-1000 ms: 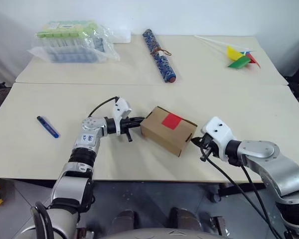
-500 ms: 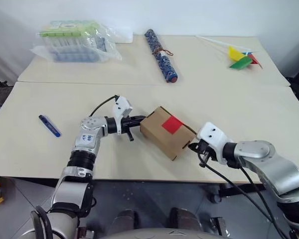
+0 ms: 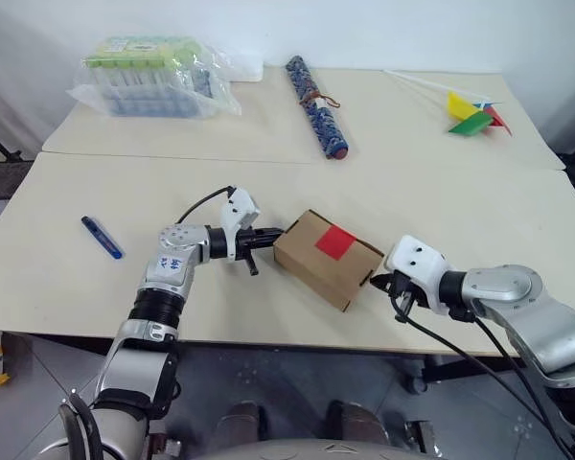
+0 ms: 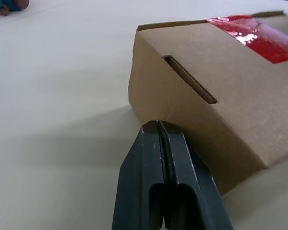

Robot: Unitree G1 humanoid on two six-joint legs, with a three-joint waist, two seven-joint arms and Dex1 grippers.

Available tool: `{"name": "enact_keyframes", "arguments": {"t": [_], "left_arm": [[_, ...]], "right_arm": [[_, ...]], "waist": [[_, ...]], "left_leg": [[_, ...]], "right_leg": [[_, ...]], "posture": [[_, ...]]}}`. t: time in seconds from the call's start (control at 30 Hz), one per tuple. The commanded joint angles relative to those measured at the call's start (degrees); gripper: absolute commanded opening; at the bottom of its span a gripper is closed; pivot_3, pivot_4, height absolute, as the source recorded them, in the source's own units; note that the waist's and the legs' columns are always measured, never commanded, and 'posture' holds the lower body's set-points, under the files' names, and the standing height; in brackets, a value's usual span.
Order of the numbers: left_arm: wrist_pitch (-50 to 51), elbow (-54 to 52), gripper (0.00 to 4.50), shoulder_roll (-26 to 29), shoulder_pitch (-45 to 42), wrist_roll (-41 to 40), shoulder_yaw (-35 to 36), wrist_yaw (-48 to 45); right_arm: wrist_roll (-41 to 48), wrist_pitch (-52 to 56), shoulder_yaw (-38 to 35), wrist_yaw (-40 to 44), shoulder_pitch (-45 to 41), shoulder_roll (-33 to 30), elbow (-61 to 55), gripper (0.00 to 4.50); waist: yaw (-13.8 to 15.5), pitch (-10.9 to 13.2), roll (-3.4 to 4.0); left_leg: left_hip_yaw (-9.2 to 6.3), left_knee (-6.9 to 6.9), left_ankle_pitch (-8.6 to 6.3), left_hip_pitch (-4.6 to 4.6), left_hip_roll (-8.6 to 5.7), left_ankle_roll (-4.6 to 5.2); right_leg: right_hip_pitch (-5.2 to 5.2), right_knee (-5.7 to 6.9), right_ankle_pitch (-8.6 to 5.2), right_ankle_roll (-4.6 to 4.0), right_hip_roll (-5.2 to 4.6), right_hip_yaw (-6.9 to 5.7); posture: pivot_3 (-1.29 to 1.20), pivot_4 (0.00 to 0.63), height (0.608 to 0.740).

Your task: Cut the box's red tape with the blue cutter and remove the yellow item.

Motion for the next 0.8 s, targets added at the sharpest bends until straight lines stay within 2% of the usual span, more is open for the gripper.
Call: {"name": "enact_keyframes", "arguments": {"t": [0.03, 0.27, 0.4, 0.47, 0.57, 0.7, 0.8], "left_arm": [[-1.9, 1.3, 0.03, 0.5, -2.0, -1.1, 0.6, 0.6], [-3.9, 6.0, 0.03, 1.9, -3.8, -1.9, 2.7, 2.1], [-4.2, 7.0, 0.03, 3.7, -5.1, -2.3, 4.2, 2.9], [-4.0, 7.0, 0.0, 5.6, -5.8, -2.9, 5.7, 3.7], [-0.2, 5.8, 0.6, 8.0, -6.4, -2.9, 7.4, 7.9], [10.1, -3.2, 1.82, 10.7, -3.2, -6.1, 9.4, 9.2], [16.7, -12.1, 2.77, 12.3, 0.6, -7.8, 11.9, 12.8]], "right_arm": [[-0.1, -1.8, -1.9, 1.0, -0.8, -1.8, -0.4, 0.0], [-0.9, -5.5, -4.8, 2.9, 3.1, -6.1, 4.6, 0.0], [-0.3, -8.4, -9.0, 3.2, 4.4, -7.0, 7.3, 0.0], [1.2, -12.6, -12.9, 5.1, 4.7, -7.0, 9.9, 0.36], [4.4, -16.7, -17.7, 8.9, 4.6, -7.0, 12.2, 1.23], [9.1, -19.6, -21.5, 15.0, 3.2, -7.0, 15.9, 2.63], [10.6, -22.4, -21.5, 18.6, 1.1, -7.0, 19.4, 3.7]], "waist": [[0.0, 0.0, 0.0], [0.0, 0.0, -0.01], [-0.1, 0.0, -0.01], [-0.1, 0.0, -0.02], [-0.1, 0.0, -0.03], [-0.1, 0.0, -0.03], [-0.1, 0.0, -0.03]], "left_leg": [[-0.02, 0.03, 0.0, -0.01, -0.01, 0.01], [-0.06, 0.07, -0.02, -0.04, -0.04, 0.03], [-0.04, 0.07, -0.02, -0.04, -0.04, 0.04], [-0.03, 0.08, -0.02, -0.04, -0.04, 0.04], [-0.04, 0.08, -0.02, -0.02, -0.03, 0.04], [-0.06, 0.07, -0.02, -0.01, -0.03, 0.04], [-0.07, 0.1, -0.03, -0.01, -0.03, 0.05]], "right_leg": [[0.0, 0.03, 0.0, 0.0, -0.01, 0.0], [0.0, 0.08, 0.01, 0.03, -0.01, 0.0], [0.0, 0.09, 0.02, 0.04, -0.01, 0.0], [0.0, 0.09, 0.02, 0.04, -0.01, 0.01], [0.0, 0.1, 0.02, 0.04, -0.01, 0.02], [0.0, 0.14, 0.04, 0.08, -0.01, 0.02], [0.0, 0.16, 0.06, 0.1, -0.01, 0.06]], "posture": [[0.0, 0.15, 0.74], [0.0, 0.15, 0.74], [0.0, 0.15, 0.74], [0.0, 0.15, 0.74], [0.0, 0.15, 0.74], [0.0, 0.15, 0.74], [0.0, 0.15, 0.74]]}}
